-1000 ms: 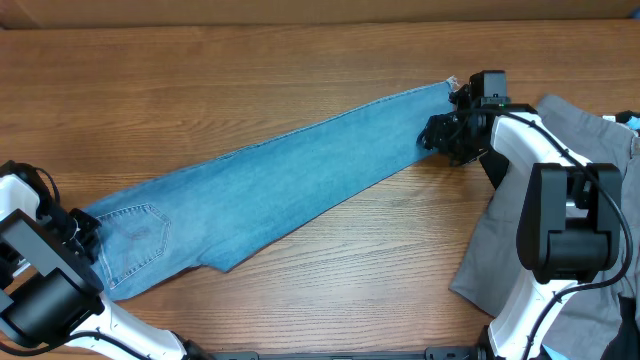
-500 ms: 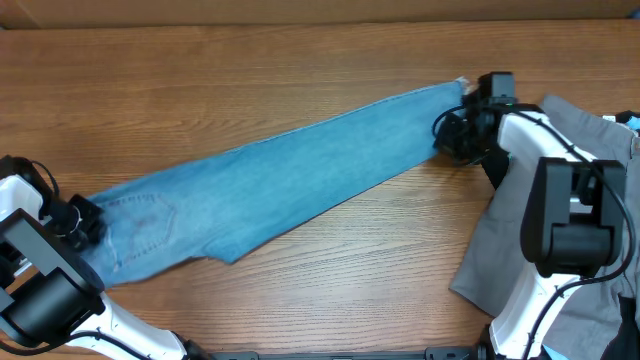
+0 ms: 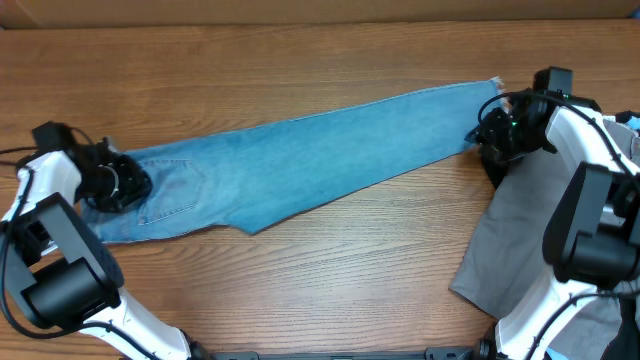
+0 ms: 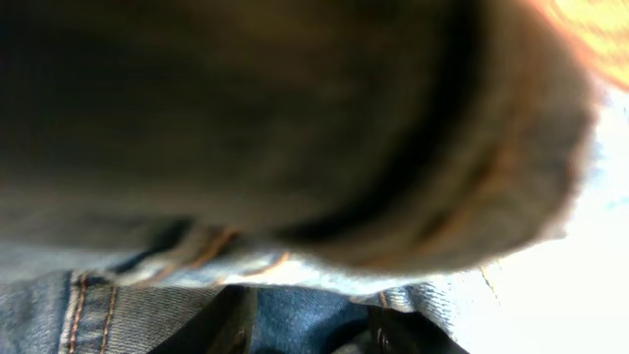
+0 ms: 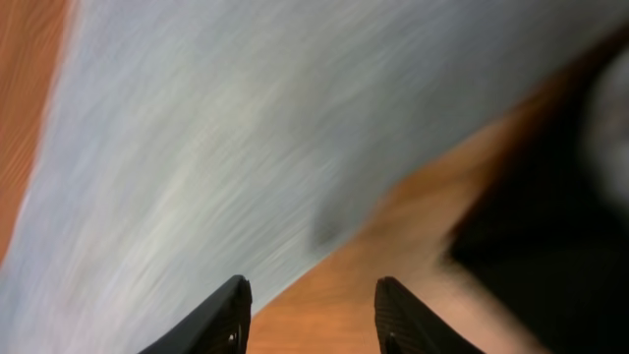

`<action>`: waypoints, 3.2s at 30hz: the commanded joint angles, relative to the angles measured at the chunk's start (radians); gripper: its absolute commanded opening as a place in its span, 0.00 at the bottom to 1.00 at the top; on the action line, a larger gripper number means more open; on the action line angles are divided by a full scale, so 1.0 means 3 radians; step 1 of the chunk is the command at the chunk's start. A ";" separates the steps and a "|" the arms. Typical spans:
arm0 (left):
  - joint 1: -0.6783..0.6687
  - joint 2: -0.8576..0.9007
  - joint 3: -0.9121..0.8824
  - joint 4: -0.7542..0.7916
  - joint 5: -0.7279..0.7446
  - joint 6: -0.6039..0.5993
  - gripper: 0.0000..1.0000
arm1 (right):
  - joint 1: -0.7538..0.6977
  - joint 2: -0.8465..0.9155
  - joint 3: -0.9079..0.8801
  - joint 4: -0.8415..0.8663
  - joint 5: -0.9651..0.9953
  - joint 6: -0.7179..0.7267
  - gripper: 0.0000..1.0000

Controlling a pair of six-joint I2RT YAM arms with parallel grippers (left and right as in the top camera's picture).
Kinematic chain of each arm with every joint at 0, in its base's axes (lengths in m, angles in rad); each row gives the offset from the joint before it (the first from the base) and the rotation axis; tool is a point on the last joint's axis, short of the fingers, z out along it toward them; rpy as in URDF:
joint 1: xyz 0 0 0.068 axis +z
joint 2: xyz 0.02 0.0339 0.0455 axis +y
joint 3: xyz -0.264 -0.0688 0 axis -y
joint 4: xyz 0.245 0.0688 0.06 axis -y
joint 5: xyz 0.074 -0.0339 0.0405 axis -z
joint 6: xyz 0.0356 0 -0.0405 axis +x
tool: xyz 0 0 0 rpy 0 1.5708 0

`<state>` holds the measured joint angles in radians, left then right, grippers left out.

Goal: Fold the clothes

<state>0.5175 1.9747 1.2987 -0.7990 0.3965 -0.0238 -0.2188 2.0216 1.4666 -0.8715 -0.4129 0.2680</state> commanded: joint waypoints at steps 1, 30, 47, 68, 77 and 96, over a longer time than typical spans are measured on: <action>-0.0165 -0.0025 0.0066 -0.0027 0.0121 0.0212 0.41 | 0.0332 -0.0477 0.0088 -0.0220 -0.0277 -0.0244 0.46; -0.0090 -0.0025 0.0280 -0.0300 0.0038 -0.0022 0.40 | 0.3110 -0.0380 -0.0942 0.1377 -0.0467 0.1953 0.53; -0.0093 -0.0027 0.0690 -0.0626 0.0136 0.0006 0.40 | 0.3140 0.0136 -0.0941 0.2378 -0.0985 0.2087 0.42; -0.0093 -0.0025 0.0690 -0.0637 -0.0027 0.0094 0.41 | 0.3011 -0.0341 -0.0736 0.0617 -0.0145 0.1710 0.04; -0.0092 -0.0025 0.0697 -0.0699 0.0014 0.0093 0.43 | 0.3056 -0.0329 -0.0743 0.0481 -0.0390 0.1652 0.81; 0.0365 -0.0019 0.0978 -0.1044 -0.0662 -0.0280 0.26 | 0.3058 -0.0167 -0.0752 0.0944 -0.0624 0.1611 0.04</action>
<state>0.5961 1.9747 1.6138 -1.1175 0.2832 -0.0513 0.6994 1.9629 1.2327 -0.5880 -0.5728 0.7654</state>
